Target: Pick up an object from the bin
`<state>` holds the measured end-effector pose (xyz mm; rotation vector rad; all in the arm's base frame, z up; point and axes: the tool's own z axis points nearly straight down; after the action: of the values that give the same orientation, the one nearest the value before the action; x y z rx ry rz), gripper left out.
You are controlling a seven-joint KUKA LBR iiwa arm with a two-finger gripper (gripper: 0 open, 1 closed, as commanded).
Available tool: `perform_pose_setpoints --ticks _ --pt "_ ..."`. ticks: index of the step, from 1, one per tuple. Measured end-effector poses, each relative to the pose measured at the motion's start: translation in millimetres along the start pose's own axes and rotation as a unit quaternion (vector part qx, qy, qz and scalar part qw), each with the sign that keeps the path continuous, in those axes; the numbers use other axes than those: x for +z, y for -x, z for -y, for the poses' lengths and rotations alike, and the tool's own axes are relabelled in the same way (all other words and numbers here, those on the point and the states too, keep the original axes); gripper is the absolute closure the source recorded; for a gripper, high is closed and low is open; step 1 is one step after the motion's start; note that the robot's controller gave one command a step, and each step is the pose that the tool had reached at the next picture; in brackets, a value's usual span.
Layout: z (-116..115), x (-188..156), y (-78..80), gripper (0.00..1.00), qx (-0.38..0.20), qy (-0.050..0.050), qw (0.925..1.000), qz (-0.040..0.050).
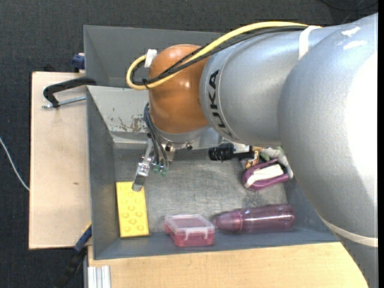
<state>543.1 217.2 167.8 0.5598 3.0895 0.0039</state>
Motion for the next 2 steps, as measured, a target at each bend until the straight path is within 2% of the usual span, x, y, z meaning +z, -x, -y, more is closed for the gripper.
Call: perform_pose_setpoints --ticks 1,2 --pt "-18.5 87.6 2.8 1.00 -0.187 0.000 0.9823 -0.0007" --pt "-18.4 87.6 2.9 1.00 -0.187 0.000 0.9823 -0.0007"
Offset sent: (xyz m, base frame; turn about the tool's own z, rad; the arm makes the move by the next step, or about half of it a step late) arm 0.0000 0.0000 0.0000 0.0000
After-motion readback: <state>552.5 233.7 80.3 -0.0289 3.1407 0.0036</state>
